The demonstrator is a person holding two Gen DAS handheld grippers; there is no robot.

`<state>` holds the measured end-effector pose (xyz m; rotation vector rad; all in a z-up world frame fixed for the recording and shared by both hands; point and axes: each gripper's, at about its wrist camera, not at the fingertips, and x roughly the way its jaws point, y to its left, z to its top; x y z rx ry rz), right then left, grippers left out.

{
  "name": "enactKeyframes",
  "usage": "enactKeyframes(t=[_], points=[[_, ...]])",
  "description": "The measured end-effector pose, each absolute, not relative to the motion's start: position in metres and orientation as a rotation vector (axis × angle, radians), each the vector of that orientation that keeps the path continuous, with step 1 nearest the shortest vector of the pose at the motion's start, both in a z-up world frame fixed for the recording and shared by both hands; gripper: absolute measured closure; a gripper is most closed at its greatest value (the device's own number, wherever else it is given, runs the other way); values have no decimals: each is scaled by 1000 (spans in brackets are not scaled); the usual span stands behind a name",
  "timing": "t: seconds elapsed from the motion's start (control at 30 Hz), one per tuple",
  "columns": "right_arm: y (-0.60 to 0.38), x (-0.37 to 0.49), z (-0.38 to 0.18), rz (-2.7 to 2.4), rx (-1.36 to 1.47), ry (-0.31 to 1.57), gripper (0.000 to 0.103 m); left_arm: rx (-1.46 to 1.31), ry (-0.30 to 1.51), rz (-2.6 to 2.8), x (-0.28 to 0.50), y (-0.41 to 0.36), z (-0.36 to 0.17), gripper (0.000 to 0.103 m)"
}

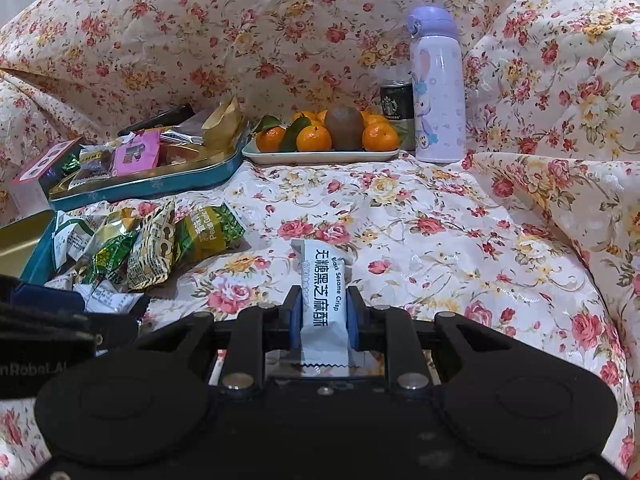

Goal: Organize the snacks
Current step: 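Carry both white packets over the gold tray with both tools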

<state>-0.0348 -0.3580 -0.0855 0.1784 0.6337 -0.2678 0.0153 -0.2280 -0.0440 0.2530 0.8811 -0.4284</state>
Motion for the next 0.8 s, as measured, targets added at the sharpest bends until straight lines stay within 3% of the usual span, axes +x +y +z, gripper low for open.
enactKeyframes(t=[0.17, 0.4, 0.8], points=[[-358, -37, -83, -279, 209, 643, 81, 251, 898, -433, 22, -229, -50, 45], [-360, -49, -75, -304, 279, 655, 81, 156, 930, -459, 29, -221, -46, 51], [-343, -69, -53, -321, 342, 666, 81, 49, 846, -436, 8, -150, 9, 51]])
